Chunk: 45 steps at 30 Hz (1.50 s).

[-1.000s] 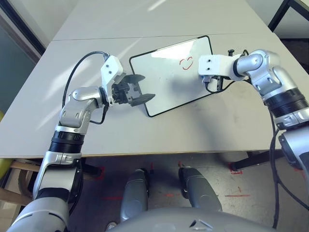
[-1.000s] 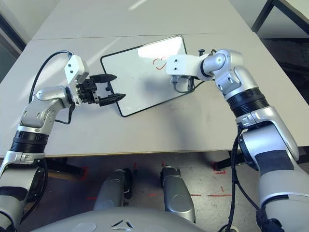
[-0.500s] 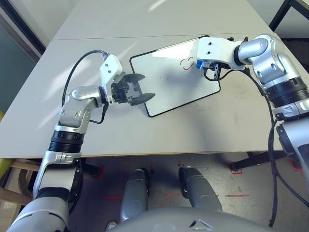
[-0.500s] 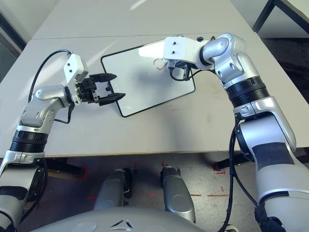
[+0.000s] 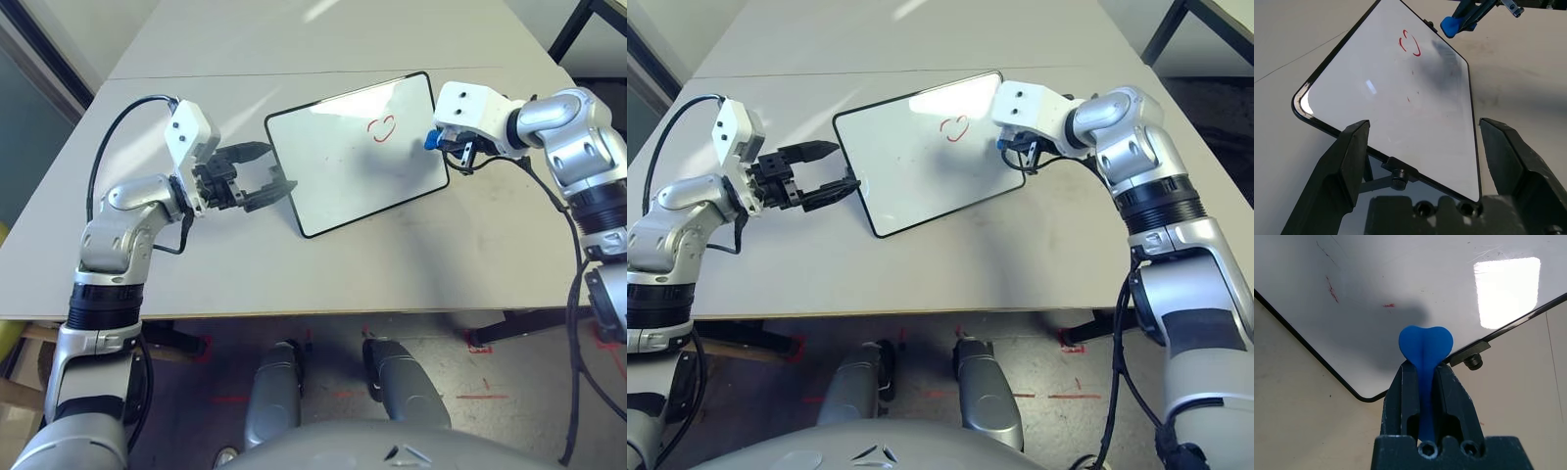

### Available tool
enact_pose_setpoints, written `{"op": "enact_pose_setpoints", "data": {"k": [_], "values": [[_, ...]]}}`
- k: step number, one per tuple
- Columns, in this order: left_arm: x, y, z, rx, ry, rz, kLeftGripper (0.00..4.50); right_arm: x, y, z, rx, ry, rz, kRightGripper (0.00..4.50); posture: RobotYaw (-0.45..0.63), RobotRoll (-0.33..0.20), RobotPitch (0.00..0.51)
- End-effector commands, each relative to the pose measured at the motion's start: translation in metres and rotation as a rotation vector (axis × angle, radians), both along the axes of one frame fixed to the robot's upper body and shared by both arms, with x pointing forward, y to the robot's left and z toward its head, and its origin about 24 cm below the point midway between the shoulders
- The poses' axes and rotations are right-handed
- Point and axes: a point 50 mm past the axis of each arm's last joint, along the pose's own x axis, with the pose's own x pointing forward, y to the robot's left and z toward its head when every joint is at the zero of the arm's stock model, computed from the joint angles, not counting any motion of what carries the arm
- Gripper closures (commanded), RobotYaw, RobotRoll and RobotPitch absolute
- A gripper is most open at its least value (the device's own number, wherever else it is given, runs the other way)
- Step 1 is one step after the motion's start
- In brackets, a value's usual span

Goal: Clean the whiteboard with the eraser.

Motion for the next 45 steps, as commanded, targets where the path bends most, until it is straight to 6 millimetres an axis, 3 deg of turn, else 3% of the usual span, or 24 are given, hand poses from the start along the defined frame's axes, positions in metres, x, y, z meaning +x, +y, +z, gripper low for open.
{"op": "enact_pose_setpoints", "data": {"k": [1, 45], "values": [[-0.0022, 0.0033, 0.0007, 0.003, 0.003, 0.012, 0.00, 0.0002, 0.0042, 0.0055, 0.023, -0.017, 0.013, 4.36, -0.16, 0.000, 0.155], [0.0040, 0.0000, -0.0012, 0.029, -0.002, -0.002, 0.00, 0.0000, 0.0133, 0.0092, 0.001, -0.040, 0.061, 4.36, -0.16, 0.000, 0.131]]}}
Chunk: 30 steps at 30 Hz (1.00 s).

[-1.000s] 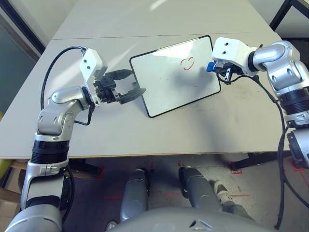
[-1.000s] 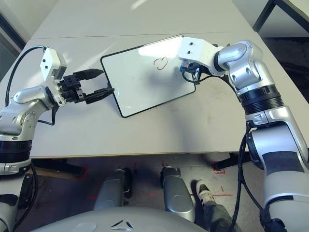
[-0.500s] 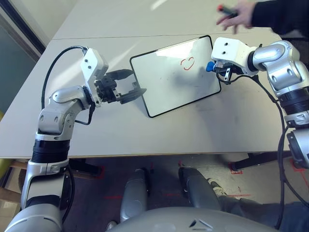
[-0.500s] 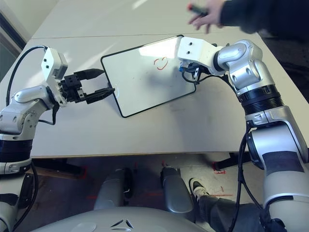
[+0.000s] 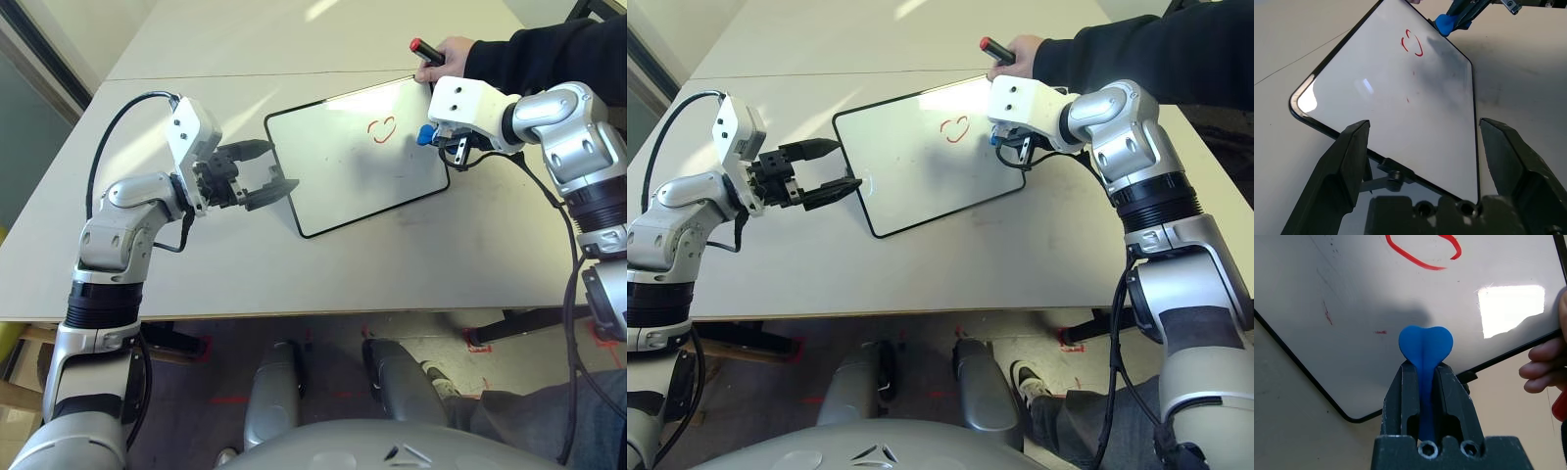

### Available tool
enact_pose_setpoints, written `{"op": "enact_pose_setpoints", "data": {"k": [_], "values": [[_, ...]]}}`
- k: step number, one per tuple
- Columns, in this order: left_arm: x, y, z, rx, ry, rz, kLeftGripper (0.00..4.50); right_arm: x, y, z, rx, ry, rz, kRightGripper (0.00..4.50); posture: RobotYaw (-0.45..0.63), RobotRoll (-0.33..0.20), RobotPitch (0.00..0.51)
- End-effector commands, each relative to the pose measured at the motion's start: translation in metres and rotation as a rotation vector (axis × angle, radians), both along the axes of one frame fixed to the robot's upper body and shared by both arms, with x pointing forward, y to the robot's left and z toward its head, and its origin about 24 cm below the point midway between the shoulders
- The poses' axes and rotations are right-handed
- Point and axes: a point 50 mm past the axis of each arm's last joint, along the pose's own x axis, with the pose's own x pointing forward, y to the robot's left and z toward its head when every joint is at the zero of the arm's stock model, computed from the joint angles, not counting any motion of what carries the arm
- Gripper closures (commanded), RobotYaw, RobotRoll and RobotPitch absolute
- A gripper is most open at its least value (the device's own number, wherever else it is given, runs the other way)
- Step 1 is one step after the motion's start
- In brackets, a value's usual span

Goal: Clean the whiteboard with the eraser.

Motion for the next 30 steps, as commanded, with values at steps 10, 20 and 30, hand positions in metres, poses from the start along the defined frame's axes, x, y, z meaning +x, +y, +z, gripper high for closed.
{"op": "enact_pose_setpoints", "data": {"k": [10, 20, 30], "values": [[0.002, 0.002, -0.001, 0.022, 0.003, 0.007, 0.00, -0.002, 0.005, 0.004, -0.013, -0.015, 0.015, 4.36, -0.17, 0.000, 0.133], [0.004, 0.004, 0.000, 0.027, 0.000, 0.014, 0.00, -0.004, 0.007, 0.004, -0.025, -0.023, 0.016, 4.37, -0.17, 0.000, 0.137], [0.004, 0.006, 0.000, 0.026, 0.000, 0.027, 0.00, -0.012, 0.030, 0.003, -0.082, -0.050, 0.050, 4.37, -0.17, 0.000, 0.144]]}}
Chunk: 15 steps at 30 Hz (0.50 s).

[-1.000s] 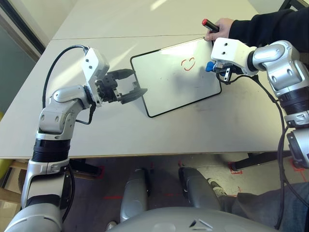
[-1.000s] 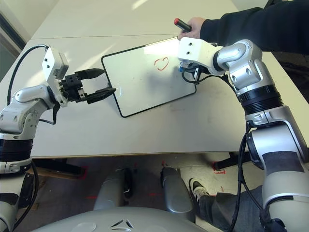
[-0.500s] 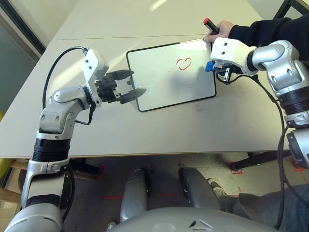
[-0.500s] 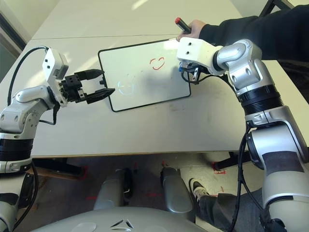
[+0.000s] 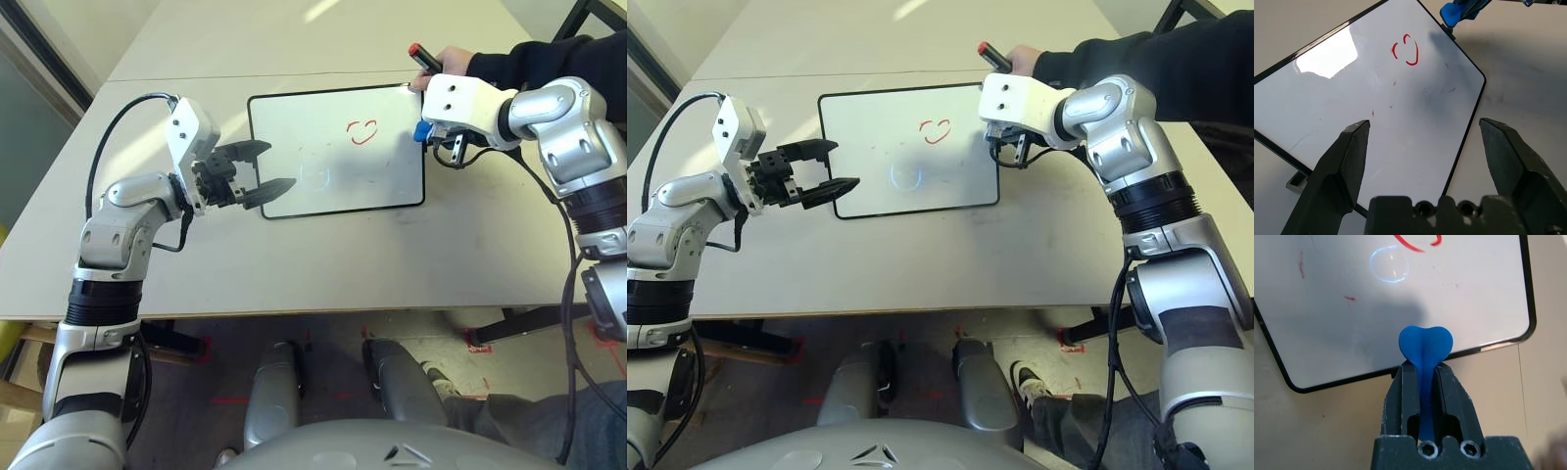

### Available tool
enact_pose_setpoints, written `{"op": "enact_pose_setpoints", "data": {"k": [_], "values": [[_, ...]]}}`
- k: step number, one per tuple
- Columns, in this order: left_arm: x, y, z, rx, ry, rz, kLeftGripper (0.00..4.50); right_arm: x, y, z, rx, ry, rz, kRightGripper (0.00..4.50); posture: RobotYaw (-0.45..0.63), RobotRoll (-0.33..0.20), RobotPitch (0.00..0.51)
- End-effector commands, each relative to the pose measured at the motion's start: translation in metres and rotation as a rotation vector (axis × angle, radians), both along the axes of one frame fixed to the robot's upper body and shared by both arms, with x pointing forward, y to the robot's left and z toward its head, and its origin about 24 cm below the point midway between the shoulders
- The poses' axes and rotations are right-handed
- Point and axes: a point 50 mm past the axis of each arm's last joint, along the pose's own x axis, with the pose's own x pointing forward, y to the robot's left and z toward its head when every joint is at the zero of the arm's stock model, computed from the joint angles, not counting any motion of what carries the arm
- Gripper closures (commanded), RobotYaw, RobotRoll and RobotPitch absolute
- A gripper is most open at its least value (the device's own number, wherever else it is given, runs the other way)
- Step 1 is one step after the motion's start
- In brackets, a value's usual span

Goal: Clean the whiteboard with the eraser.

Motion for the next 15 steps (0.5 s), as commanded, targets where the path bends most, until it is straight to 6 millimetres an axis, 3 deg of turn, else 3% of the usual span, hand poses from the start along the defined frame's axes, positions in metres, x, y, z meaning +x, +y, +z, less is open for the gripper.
{"op": "enact_pose_setpoints", "data": {"k": [1, 15], "values": [[0.002, 0.004, 0.001, 0.022, -0.007, 0.014, 0.00, -0.003, 0.010, -0.006, -0.017, 0.010, 0.015, 4.37, -0.17, 0.000, 0.144], [0.001, 0.008, 0.002, 0.025, -0.018, 0.034, 0.00, 0.014, 0.029, -0.009, -0.055, -0.010, 0.015, 4.37, -0.15, 0.000, 0.143]]}}
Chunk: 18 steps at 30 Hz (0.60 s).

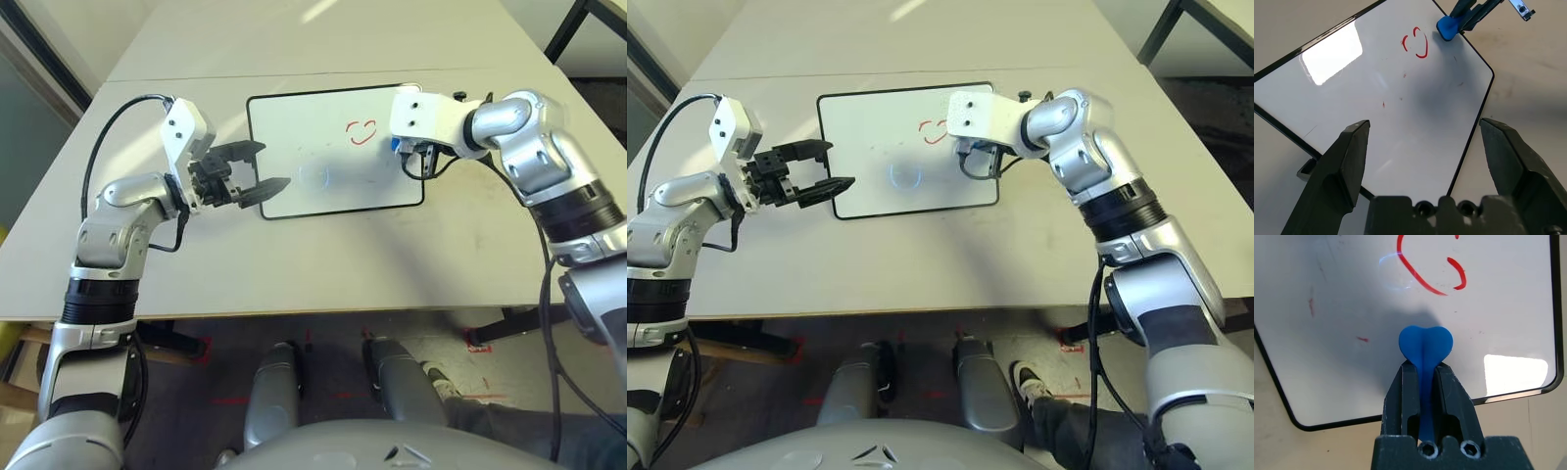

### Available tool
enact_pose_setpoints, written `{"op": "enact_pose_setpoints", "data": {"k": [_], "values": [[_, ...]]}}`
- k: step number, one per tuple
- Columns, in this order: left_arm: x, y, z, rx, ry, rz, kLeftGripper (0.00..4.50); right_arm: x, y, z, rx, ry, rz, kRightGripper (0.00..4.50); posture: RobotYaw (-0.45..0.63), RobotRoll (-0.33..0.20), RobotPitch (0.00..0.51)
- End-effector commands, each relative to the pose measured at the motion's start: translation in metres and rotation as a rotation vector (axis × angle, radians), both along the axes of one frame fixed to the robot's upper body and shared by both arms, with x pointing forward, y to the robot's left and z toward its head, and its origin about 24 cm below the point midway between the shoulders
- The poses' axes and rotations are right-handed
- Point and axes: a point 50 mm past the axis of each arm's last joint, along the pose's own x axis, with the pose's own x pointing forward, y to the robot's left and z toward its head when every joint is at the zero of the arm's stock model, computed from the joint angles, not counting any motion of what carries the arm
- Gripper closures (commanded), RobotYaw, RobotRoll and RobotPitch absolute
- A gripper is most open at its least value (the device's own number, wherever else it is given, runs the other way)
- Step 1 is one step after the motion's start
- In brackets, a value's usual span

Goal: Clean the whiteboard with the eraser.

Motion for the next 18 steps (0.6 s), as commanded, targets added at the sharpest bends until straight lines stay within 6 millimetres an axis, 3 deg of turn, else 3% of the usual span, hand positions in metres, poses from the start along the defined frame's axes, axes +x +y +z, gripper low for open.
{"op": "enact_pose_setpoints", "data": {"k": [1, 18], "values": [[-0.002, 0.002, 0.002, 0.018, -0.020, 0.013, 0.00, 0.004, 0.005, 0.000, -0.030, -0.008, 0.012, 4.37, -0.15, 0.000, 0.143], [-0.003, 0.011, 0.000, 0.036, -0.023, 0.055, 0.00, 0.011, 0.033, -0.001, -0.053, -0.002, 0.074, 4.38, -0.12, 0.000, 0.141]]}}
